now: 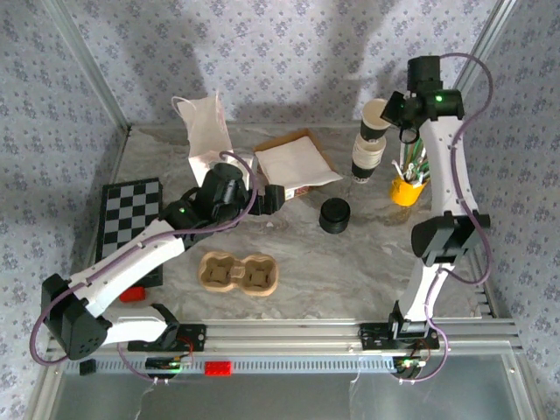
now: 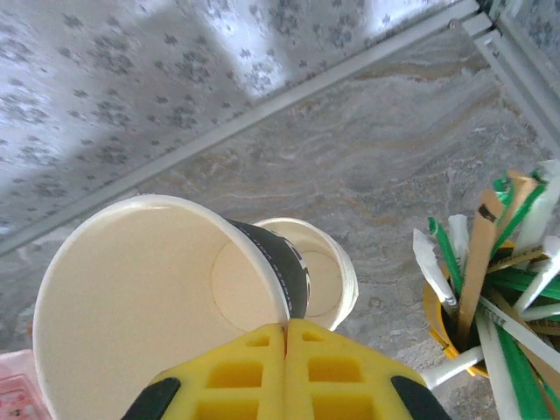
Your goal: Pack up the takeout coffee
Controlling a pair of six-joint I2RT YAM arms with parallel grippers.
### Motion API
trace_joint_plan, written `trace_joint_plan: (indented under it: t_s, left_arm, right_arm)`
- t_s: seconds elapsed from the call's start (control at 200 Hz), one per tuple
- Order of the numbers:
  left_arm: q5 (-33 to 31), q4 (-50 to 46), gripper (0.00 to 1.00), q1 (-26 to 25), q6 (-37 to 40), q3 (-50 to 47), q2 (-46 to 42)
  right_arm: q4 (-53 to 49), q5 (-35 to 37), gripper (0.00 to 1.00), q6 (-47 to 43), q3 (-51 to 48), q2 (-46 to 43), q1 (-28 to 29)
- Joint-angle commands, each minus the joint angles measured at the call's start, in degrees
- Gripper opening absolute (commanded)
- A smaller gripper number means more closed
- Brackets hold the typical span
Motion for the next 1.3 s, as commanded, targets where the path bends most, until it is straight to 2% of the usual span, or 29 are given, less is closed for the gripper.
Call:
trace_joint_plan:
  t_s: [0.0, 0.22, 0.605, 0.86, 1.294]
  left_arm:
    - [1.87, -1.92, 1.0, -0.36, -1.62, 1.61, -1.59]
    - [4.15, -2.37, 1.0, -0.72, -4.11, -0.89, -3.66]
    - [2.26, -0.41, 1.0, -4.58, -6.33, -6.69, -7.15]
    - [0.56, 1.11, 1.0, -5.49, -9.04, -8.58, -5.84]
    - [-1.65, 0.33, 1.0, -5.53, -8.71, -8.55, -4.62]
  right_arm:
    - [-0.41, 0.5, 0.0, 1.56, -3.84, -7.53, 0.57]
    - [1.1, 2.37, 0.0, 3.58, -22.24, -23.57, 2.7]
    - [-3.91, 6.53, 0.0, 7.84, -51.91, -44.8, 8.09]
    - [3.26, -0.53, 0.0, 13.0, -71.66, -49.85, 12.86]
    - [2.71, -0.05, 0.0, 15.68, -81.57, -52.65, 17.12]
